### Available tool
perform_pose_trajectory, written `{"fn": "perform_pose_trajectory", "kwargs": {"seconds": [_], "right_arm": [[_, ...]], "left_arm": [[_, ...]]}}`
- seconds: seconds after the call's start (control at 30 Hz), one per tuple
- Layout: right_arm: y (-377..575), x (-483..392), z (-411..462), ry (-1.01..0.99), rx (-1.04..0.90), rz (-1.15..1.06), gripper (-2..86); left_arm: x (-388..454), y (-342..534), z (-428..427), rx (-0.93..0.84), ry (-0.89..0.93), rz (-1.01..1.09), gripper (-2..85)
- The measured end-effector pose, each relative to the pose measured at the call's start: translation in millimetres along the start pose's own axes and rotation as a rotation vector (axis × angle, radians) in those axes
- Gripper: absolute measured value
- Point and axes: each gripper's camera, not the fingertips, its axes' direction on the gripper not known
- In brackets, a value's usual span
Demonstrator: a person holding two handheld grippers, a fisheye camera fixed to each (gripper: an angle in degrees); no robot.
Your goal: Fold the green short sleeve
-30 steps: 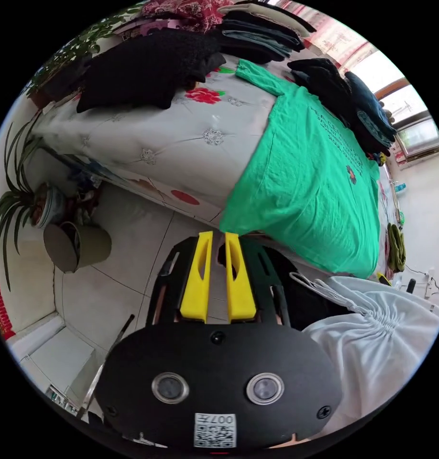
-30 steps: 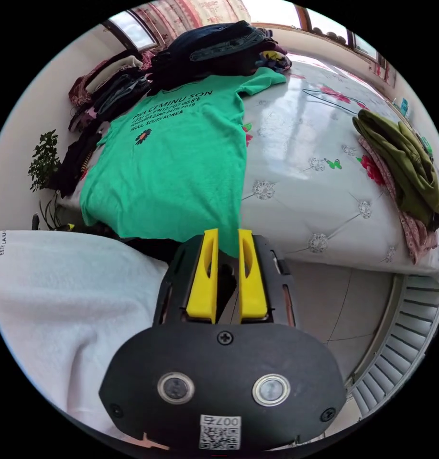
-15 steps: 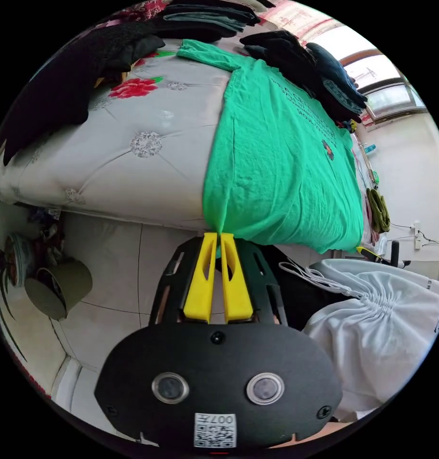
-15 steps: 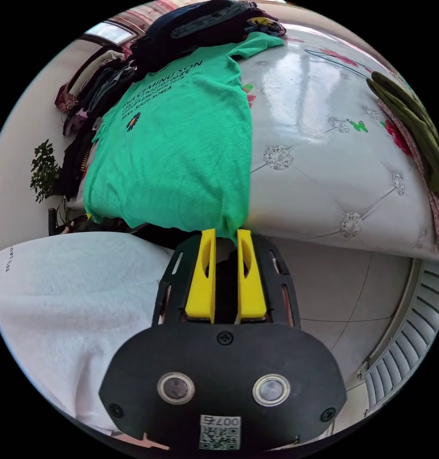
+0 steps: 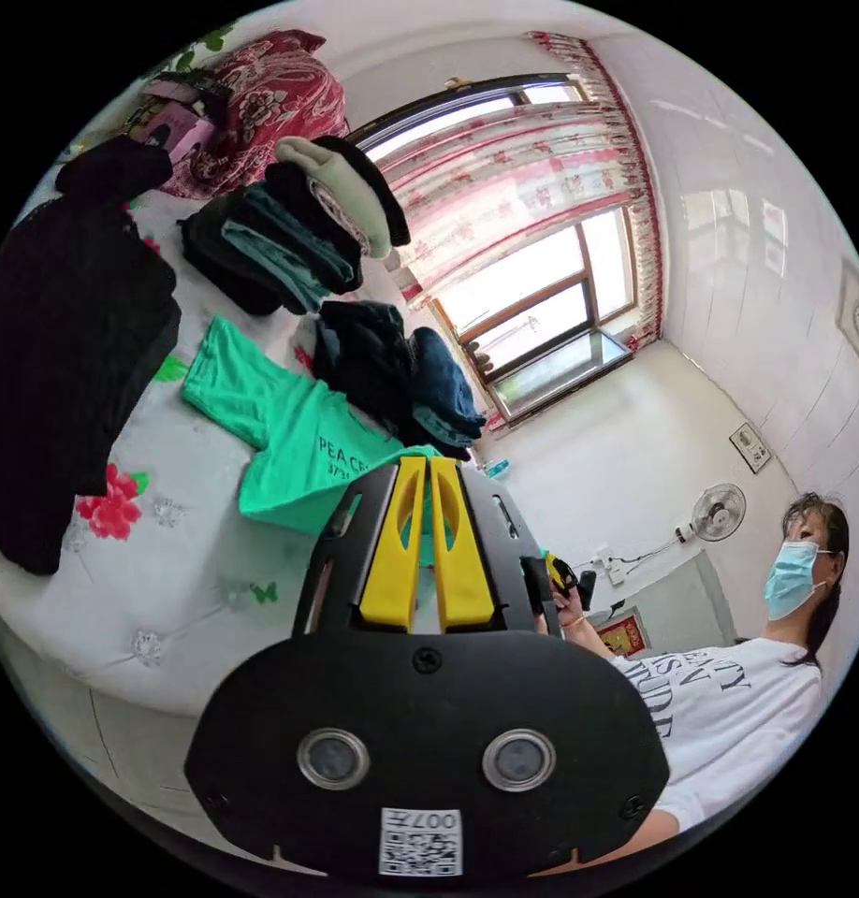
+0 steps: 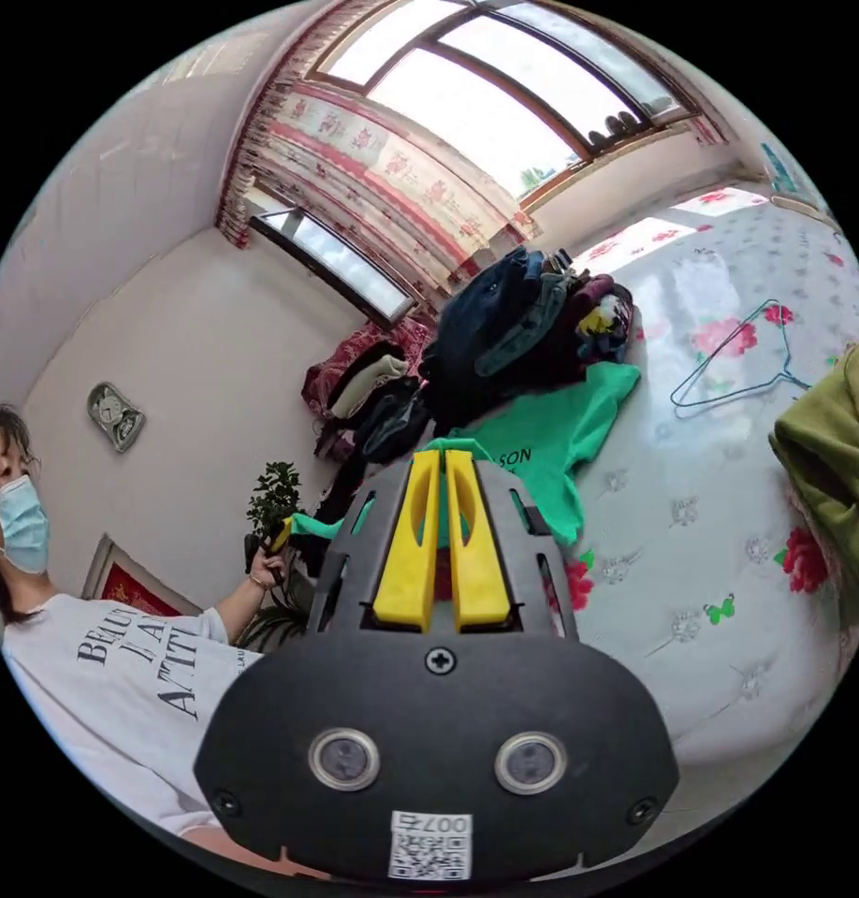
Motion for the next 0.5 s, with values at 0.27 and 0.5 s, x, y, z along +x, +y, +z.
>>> {"fn": "perform_pose_trajectory", "kwargs": {"seconds": [0.27,0.5], "right_arm": [[-21,-94,-89,-0.003,0.142,-0.342,-0.2],[92,-17,-95,0.040,-0.060,-0.046,-0.2]], "left_arm": [[120,-23,-75,0.005,0.041,0.269,-1.0],[26,130,-103,-0.118,-0.081,-0.091,-1.0]]}}
